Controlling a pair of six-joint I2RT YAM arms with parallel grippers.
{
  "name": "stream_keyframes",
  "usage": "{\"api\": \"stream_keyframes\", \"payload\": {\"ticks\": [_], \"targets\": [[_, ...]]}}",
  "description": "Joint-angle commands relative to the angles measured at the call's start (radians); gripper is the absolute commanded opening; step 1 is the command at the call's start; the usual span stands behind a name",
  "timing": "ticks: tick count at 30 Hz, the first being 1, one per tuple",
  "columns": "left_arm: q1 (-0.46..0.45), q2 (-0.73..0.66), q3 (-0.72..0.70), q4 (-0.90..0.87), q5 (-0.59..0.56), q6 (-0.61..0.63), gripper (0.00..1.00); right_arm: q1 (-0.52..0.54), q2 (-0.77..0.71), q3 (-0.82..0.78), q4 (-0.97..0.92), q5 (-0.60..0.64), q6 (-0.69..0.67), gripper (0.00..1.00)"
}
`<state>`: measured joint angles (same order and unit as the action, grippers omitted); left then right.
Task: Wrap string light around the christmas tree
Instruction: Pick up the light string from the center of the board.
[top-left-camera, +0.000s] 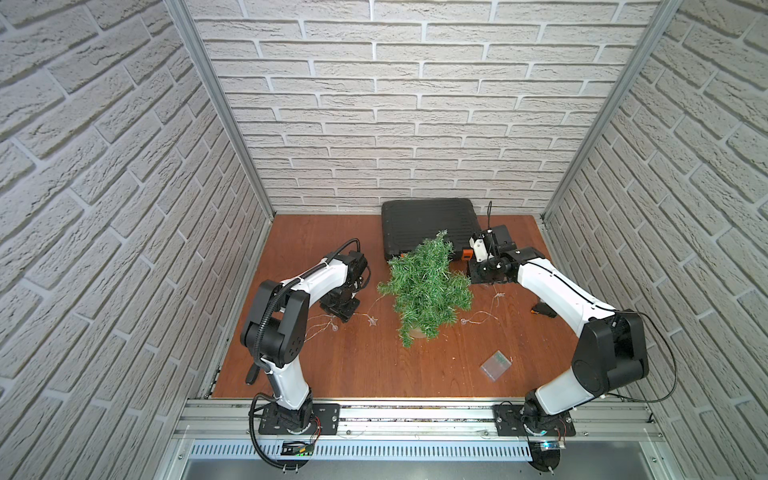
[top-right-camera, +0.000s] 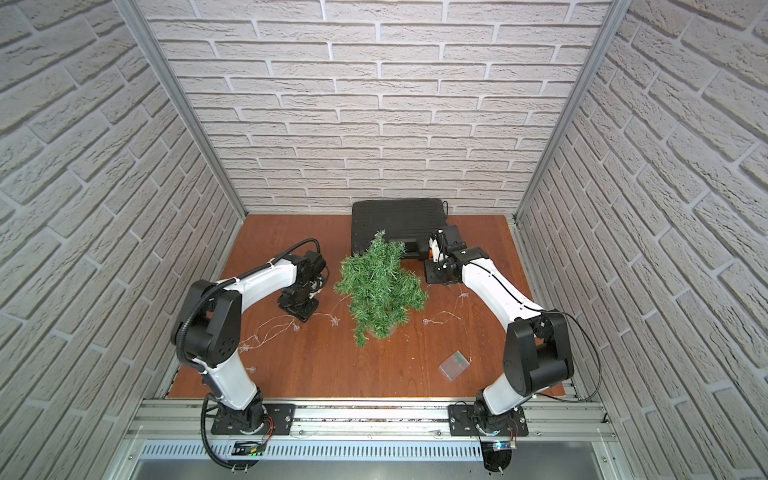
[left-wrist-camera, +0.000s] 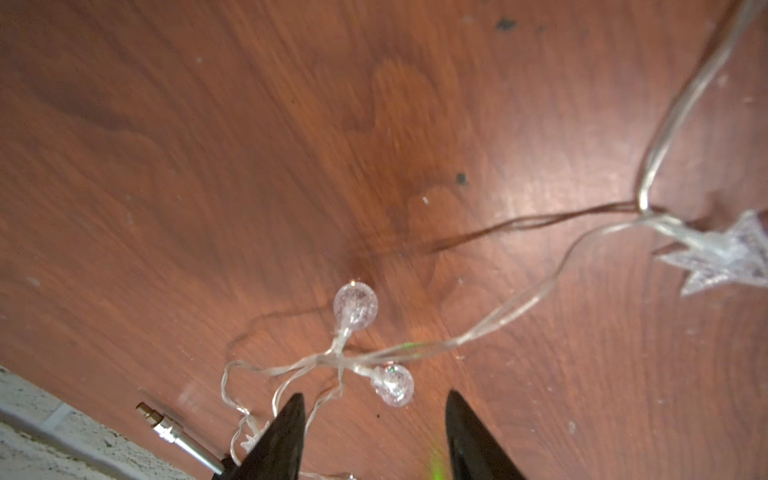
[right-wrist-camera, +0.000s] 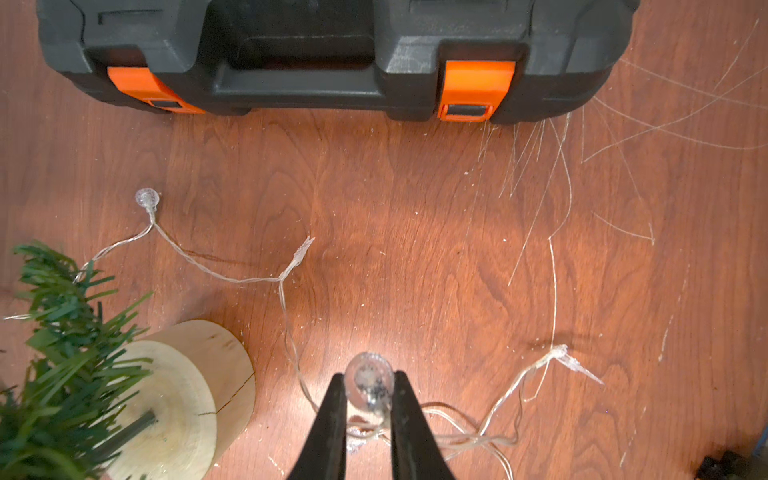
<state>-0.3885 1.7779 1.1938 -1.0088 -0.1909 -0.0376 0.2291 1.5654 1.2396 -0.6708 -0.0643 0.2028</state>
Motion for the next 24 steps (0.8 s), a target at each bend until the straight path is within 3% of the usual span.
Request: {"api": "stream_keyframes", "payload": {"ticks": [1,13,21,24], "targets": [[0.004,0.004,0.008,0.037,0.013,0.011,0.53,0.003,-0.05,-0.008,-0.013,-0.016,0.007,0.18],[0.005,0.064,0.051,0.054,0.005,0.025,0.41,0.002,-0.084,-0.011,-0.027,-0.041,0.01,0.17],[0.023,0.067,0.07,0.067,0.014,-0.003,0.12,0.003,-0.134,-0.008,-0.04,-0.033,0.024,0.18],[0.037,0.054,0.068,0.059,0.027,-0.013,0.05,0.002,-0.145,0.006,-0.052,-0.022,0.032,0.17]]}}
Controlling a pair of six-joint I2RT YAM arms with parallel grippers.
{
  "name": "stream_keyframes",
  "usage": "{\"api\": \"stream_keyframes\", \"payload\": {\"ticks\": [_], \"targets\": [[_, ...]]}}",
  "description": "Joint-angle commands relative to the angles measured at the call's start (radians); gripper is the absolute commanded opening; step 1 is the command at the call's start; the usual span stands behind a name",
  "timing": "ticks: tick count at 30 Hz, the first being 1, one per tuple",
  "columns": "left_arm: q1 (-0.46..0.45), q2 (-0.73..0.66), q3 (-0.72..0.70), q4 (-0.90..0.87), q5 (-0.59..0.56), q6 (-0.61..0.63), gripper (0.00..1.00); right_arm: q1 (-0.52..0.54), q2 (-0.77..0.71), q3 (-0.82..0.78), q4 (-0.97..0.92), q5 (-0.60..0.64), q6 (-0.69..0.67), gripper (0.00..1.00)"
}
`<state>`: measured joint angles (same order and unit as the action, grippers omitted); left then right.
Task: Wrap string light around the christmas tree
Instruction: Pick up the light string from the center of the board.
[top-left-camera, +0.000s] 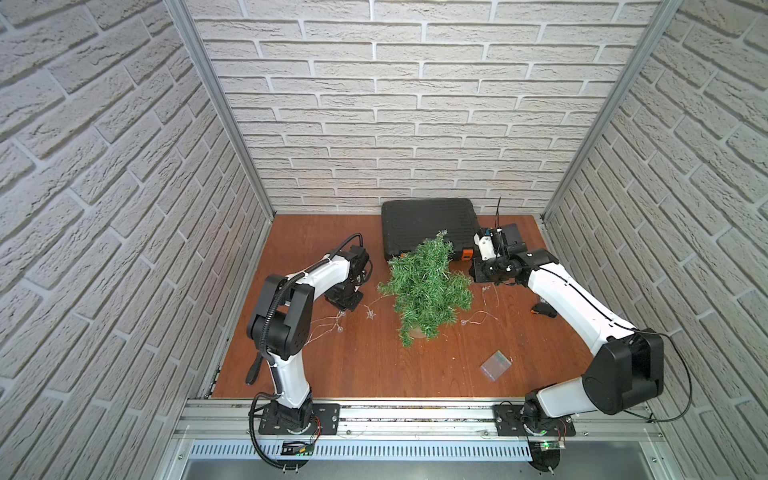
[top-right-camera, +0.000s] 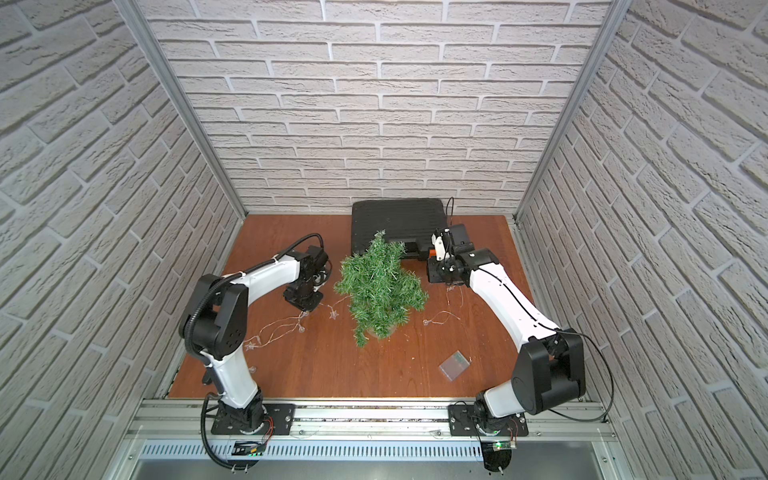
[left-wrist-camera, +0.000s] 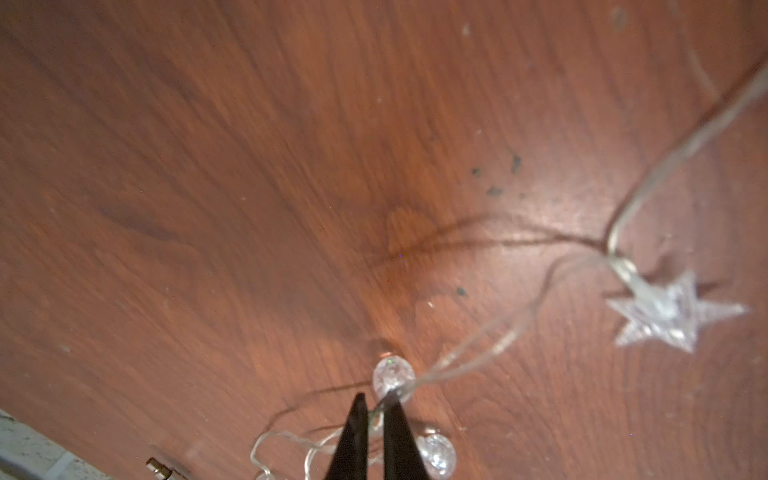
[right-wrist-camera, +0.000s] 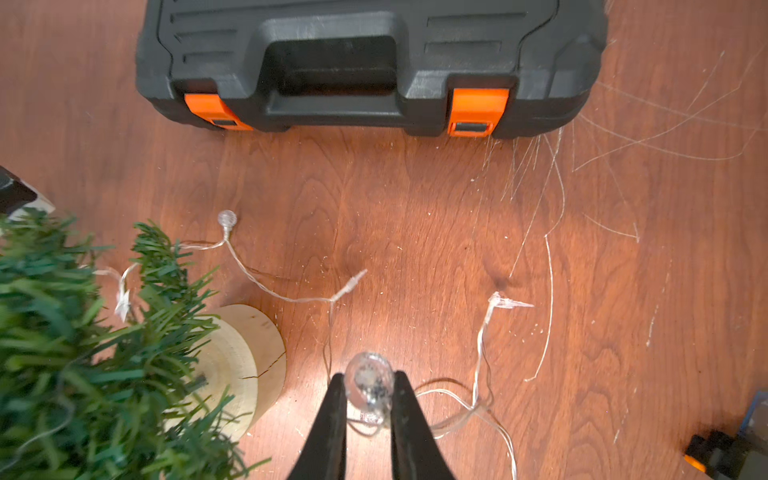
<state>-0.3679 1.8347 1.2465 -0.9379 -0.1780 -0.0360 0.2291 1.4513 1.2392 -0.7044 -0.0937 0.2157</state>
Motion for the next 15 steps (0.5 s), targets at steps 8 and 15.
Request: {"api": "stream_keyframes", "payload": {"ticks": [8,15], "targets": [[0.026,-0.134,0.017,-0.033,0.039,-0.035,0.0,-0.001,-0.081,0.06,-0.035,0.002,0.049,0.17],[0.017,-0.309,0.058,-0.082,0.074,-0.084,0.0,-0.002,-0.13,0.125,-0.05,-0.009,0.069,0.17]]}}
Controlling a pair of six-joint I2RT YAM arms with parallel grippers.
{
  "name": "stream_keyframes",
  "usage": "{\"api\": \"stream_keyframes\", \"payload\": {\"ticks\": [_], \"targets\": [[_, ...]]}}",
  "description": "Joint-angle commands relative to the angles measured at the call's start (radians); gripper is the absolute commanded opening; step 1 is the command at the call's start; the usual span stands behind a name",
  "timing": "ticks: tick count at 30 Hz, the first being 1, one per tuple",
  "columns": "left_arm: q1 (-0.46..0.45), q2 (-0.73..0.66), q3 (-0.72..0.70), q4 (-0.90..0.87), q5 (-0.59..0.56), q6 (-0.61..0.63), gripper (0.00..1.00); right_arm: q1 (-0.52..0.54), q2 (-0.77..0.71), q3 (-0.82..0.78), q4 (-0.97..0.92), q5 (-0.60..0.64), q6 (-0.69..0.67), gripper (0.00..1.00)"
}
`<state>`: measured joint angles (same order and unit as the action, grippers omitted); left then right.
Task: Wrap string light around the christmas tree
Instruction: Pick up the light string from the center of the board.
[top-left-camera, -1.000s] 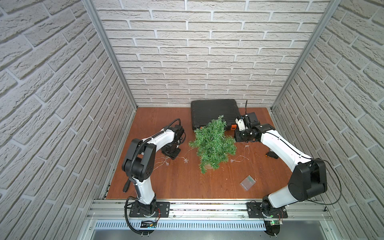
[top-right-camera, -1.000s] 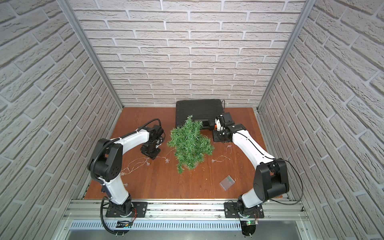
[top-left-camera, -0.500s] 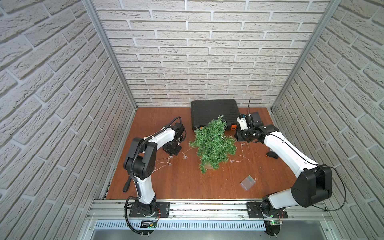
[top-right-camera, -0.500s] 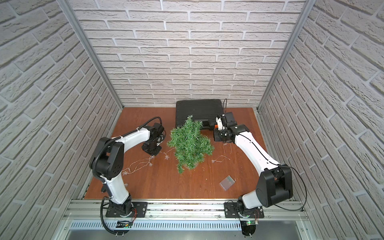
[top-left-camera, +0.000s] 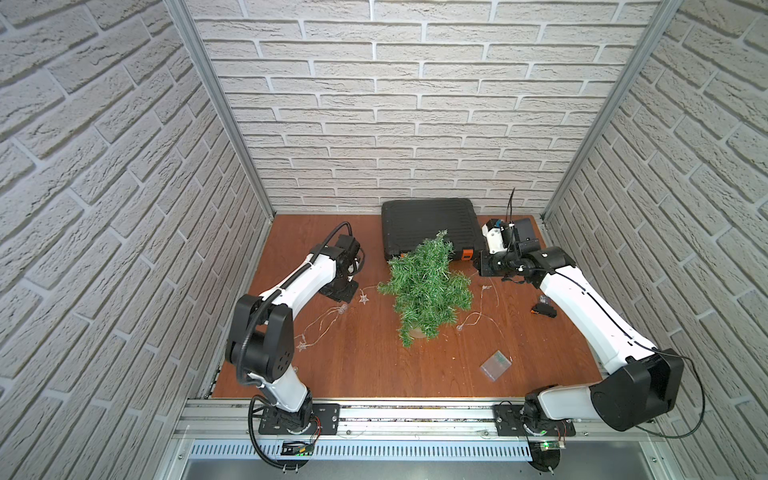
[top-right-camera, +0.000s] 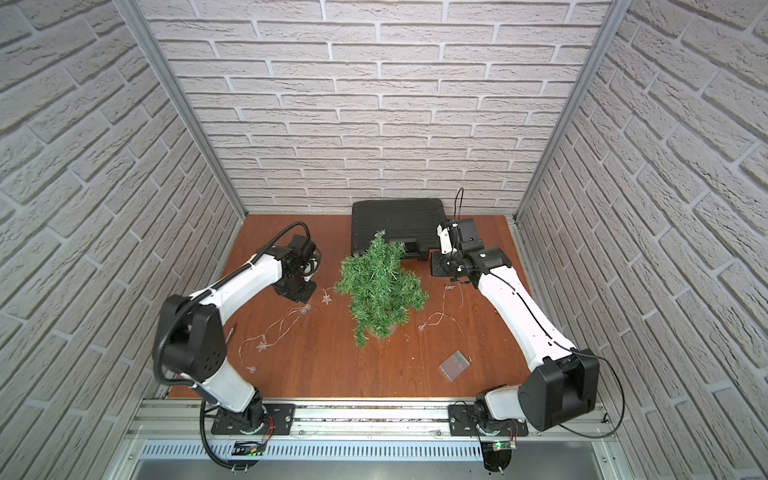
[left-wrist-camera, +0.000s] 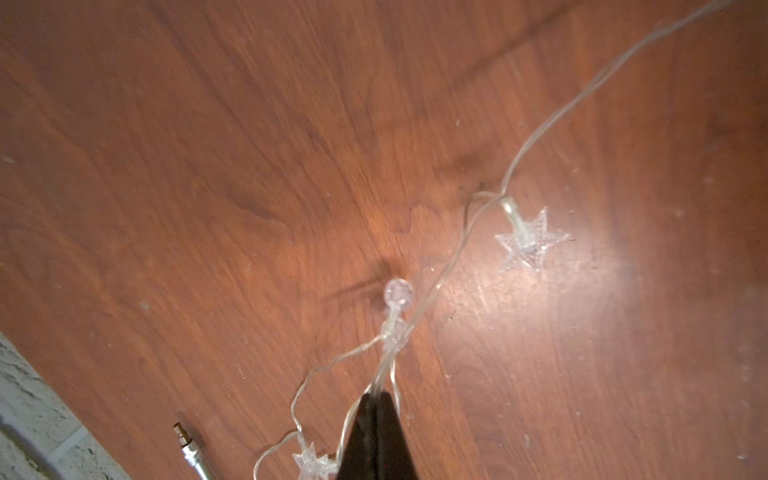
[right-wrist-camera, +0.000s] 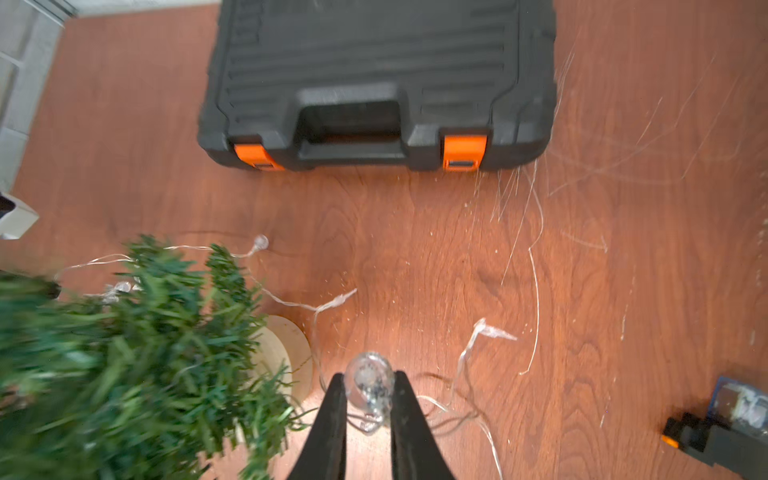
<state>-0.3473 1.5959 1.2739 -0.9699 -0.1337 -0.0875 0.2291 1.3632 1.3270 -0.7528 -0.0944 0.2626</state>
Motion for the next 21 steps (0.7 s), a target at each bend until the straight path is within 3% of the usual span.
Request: {"api": "stream_keyframes", "payload": {"ticks": [1,12,21], "targets": [[-0.007,-0.099,0.038,-0.057,0.044,-0.038,0.0,-0.002,-0.05,0.046,-0.002,-0.008,0.026,0.17],[-0.025,-0.29,0.192,-0.133,0.036,-0.15,0.0,-0.001,-0.169,0.13,0.04,0.004,0.063,0.17],[-0.009,-0.246,0.493,-0.212,-0.027,-0.267,0.0,-0.004,-0.182,0.258,0.052,0.05,0.074,0.17]]}}
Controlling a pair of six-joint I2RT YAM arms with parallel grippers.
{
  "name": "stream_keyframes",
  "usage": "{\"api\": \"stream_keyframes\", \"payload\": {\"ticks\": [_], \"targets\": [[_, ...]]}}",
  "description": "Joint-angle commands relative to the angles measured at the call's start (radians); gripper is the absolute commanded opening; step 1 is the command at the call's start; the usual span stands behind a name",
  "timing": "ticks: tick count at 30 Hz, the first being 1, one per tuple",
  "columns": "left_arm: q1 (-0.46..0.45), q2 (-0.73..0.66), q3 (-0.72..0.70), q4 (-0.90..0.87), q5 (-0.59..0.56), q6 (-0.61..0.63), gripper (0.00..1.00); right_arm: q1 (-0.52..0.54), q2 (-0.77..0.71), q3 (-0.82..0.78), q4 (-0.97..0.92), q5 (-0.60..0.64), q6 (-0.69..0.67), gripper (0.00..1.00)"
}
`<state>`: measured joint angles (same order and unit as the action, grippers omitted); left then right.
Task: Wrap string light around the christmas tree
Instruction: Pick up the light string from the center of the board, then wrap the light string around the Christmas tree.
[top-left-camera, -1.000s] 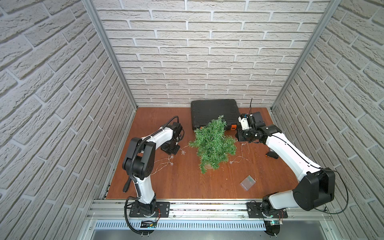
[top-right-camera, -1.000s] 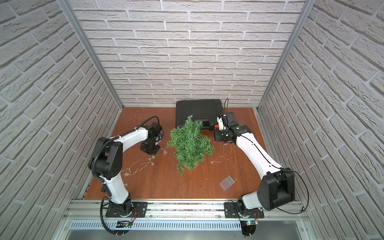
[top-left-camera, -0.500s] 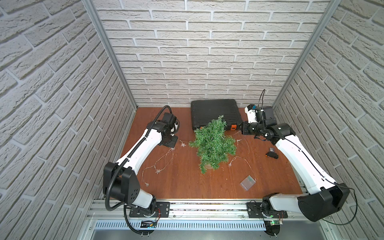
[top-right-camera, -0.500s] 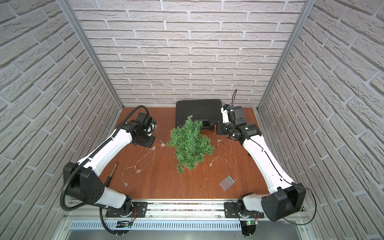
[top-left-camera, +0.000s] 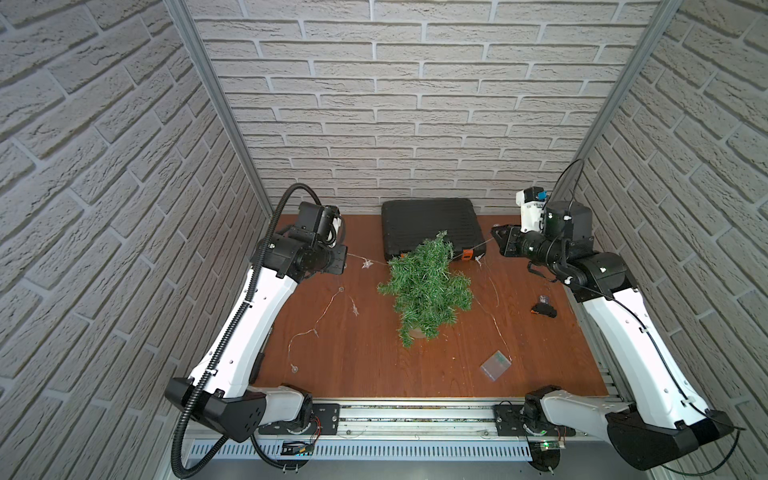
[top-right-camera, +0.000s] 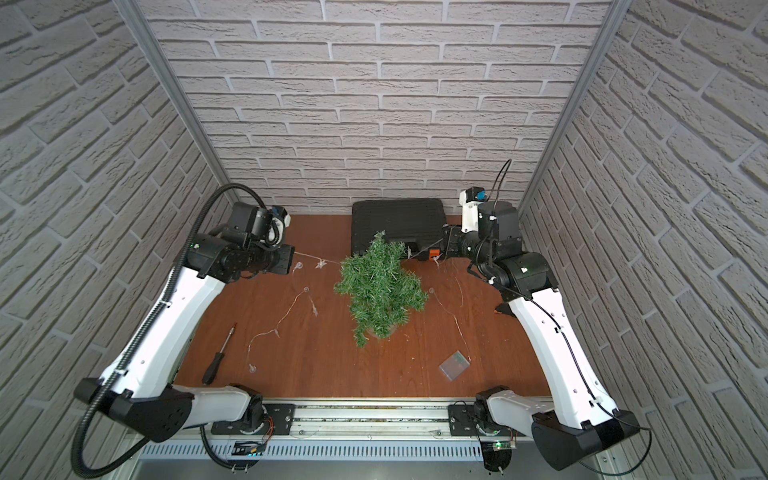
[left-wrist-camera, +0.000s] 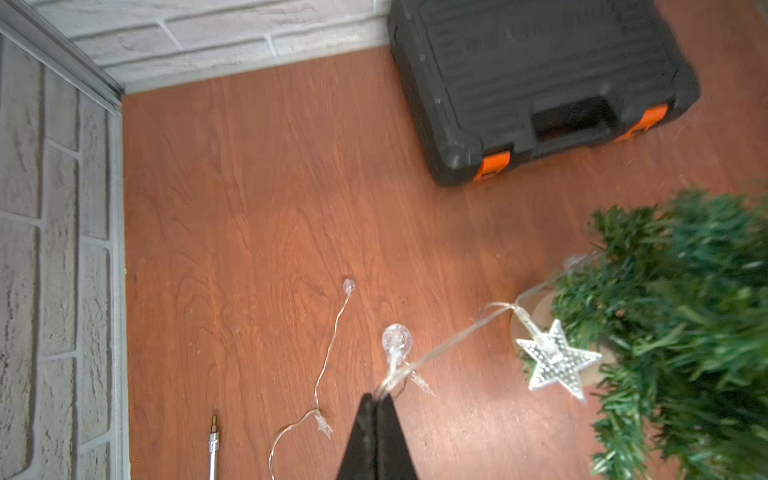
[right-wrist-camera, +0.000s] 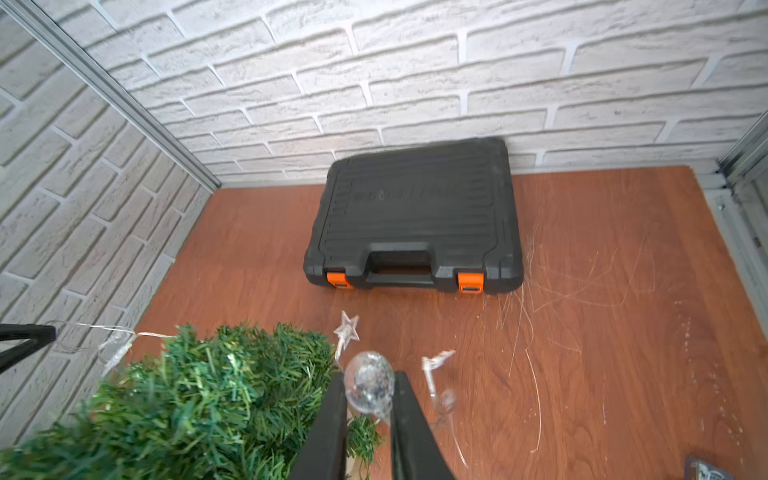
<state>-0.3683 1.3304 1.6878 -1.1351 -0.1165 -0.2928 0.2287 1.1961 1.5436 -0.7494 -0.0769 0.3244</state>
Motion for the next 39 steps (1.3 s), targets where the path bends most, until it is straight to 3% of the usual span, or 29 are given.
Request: {"api": "stream_keyframes", "payload": {"ticks": [1,9,20,39], "targets": [[0.02,0.031,0.116,-0.057,-0.045,-0.08,0.0,-0.003,-0.013,0.057,0.052,0.04,0.012,0.17],[0.052,0.113,0.295,-0.1,0.035,-0.152,0.0,-0.003,0.008,0.123,0.073,0.055,0.002,0.17],[0.054,0.228,0.255,-0.041,0.029,-0.262,0.0,-0.003,0.09,0.021,0.142,0.056,0.035,0.17],[0.112,0.43,0.338,0.006,-0.007,-0.281,0.0,-0.004,0.234,0.008,0.246,0.077,0.064,0.16]]}}
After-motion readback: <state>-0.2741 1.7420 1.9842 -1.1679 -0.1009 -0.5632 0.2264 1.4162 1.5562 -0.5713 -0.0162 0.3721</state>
